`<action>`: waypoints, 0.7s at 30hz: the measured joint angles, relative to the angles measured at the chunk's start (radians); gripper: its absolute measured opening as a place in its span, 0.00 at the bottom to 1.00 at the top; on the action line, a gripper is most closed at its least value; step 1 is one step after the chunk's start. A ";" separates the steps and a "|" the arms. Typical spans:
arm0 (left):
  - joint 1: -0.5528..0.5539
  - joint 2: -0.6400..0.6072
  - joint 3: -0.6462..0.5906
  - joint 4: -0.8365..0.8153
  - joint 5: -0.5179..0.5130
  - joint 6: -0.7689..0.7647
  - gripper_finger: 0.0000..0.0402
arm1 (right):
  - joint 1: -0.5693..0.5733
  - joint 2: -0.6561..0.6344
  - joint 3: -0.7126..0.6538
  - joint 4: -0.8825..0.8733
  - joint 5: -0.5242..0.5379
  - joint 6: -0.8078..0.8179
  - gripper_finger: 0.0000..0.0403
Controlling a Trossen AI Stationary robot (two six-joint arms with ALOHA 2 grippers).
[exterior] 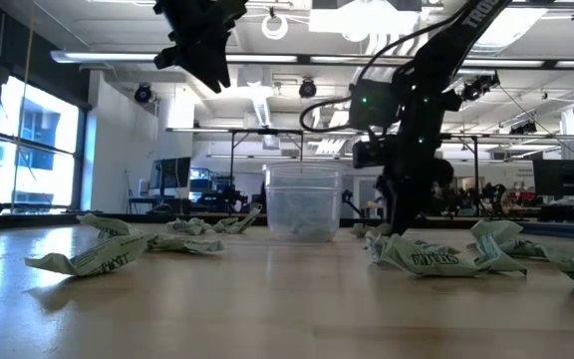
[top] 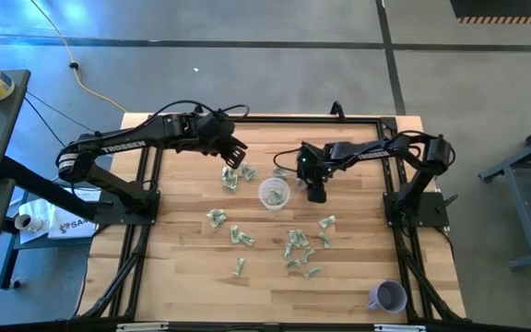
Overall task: Pick and place Stevia / Truvia into bins
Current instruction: Put the white stevia packet into the transparent container
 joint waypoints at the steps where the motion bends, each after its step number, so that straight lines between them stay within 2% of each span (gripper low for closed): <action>1: 0.000 0.000 0.000 0.000 -0.002 0.003 0.36 | 0.000 -0.004 0.000 -0.006 -0.006 0.021 0.33; 6: 0.002 0.000 0.000 -0.001 -0.014 0.006 0.36 | 0.003 -0.014 0.020 -0.045 -0.054 0.123 0.06; 7: 0.002 0.000 0.000 -0.001 -0.016 0.006 0.36 | 0.008 -0.021 0.031 -0.053 -0.076 0.141 0.03; 11: 0.002 0.000 0.000 -0.006 -0.016 0.006 0.36 | 0.043 -0.096 0.107 -0.052 -0.112 0.193 0.05; 15: 0.002 0.000 0.000 -0.028 -0.017 0.006 0.36 | 0.073 -0.163 0.209 -0.070 -0.096 0.202 0.01; 17: 0.002 0.001 0.000 -0.039 -0.027 0.009 0.36 | 0.081 -0.171 0.271 -0.058 -0.078 0.202 0.02; 21: 0.002 0.001 0.000 -0.035 -0.071 0.047 0.36 | 0.089 -0.135 0.367 -0.061 -0.151 0.200 0.06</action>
